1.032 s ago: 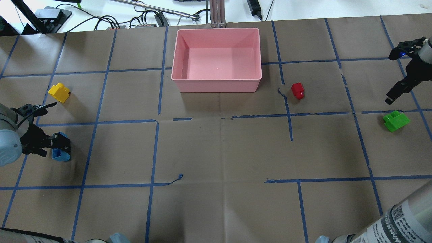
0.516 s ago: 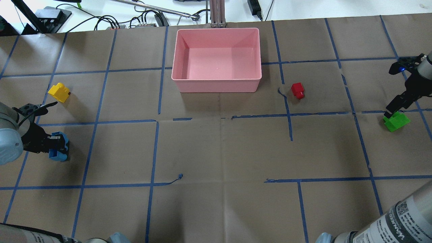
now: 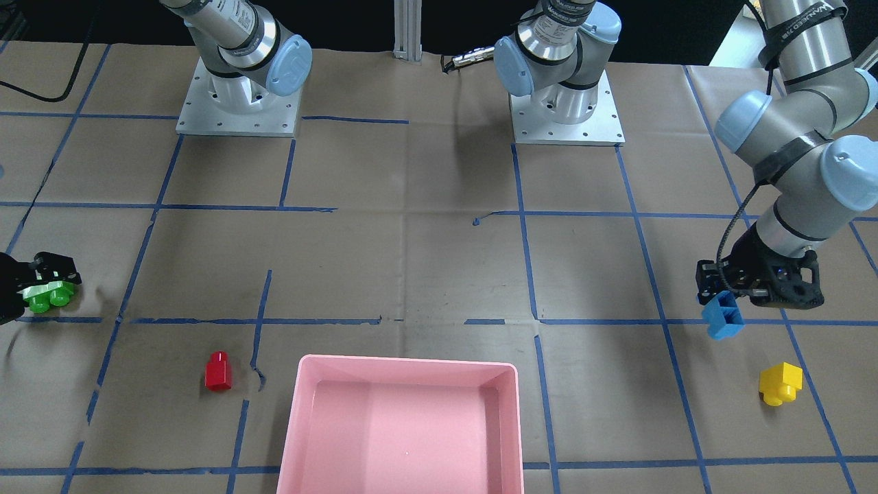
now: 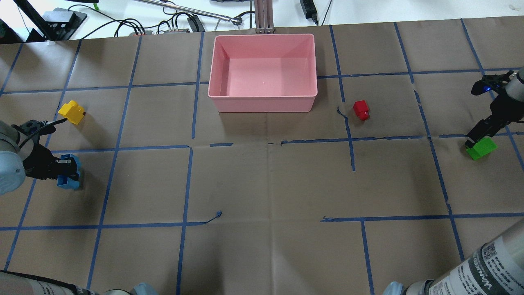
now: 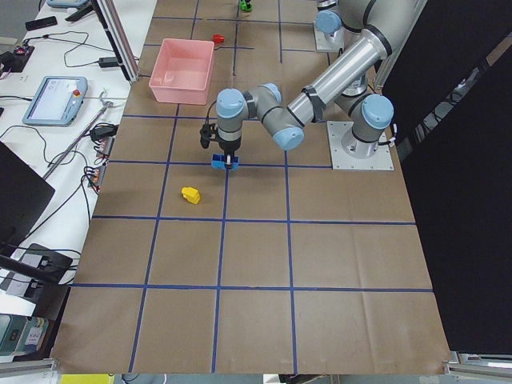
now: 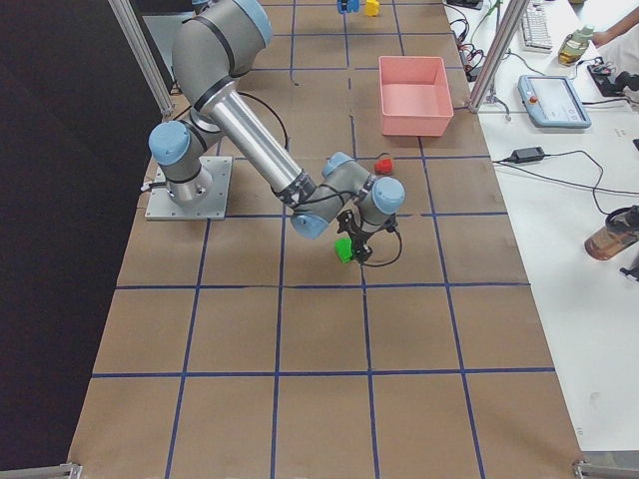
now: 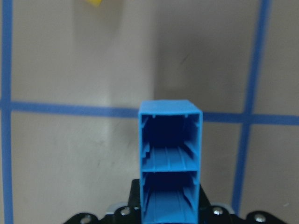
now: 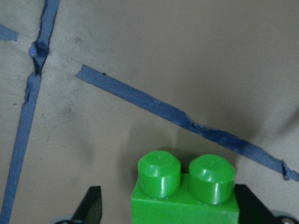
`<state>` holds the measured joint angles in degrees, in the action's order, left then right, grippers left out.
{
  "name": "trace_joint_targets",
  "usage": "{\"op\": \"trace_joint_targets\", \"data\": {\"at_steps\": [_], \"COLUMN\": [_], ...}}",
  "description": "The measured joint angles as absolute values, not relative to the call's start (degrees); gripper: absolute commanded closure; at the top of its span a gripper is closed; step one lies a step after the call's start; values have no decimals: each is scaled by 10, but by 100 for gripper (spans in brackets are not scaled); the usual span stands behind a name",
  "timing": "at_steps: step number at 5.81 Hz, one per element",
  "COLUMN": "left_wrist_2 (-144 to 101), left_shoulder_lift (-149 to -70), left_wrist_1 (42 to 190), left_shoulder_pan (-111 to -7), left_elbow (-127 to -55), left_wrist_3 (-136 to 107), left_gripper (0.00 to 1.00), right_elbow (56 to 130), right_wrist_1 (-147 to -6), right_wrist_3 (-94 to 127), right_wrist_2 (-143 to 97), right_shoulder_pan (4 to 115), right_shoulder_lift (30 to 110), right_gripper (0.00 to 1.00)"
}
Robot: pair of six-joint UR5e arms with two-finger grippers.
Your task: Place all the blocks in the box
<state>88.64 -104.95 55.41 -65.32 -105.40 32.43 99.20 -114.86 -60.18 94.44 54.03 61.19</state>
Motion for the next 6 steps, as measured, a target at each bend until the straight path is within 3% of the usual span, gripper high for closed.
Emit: {"op": "trace_joint_targets", "data": {"at_steps": [1, 5, 6], "left_wrist_2": [888, 920, 925], "left_shoulder_lift": [-1068, -1199, -1226], "left_wrist_1": [604, 664, 662], "left_shoulder_pan": [-720, -947, -985], "left_elbow": [-986, -779, -744], "left_wrist_3": [323, 328, 340], "left_gripper": [100, 100, 71], "right_elbow": [994, 946, 908], "right_wrist_1": [-1160, -1153, -1131], "right_wrist_3": [-602, -598, -589], "right_wrist_2": [945, 940, 937], "right_shoulder_pan": [540, 545, 555], "right_shoulder_lift": [612, 631, 638], "right_gripper": [58, 65, 65]}}
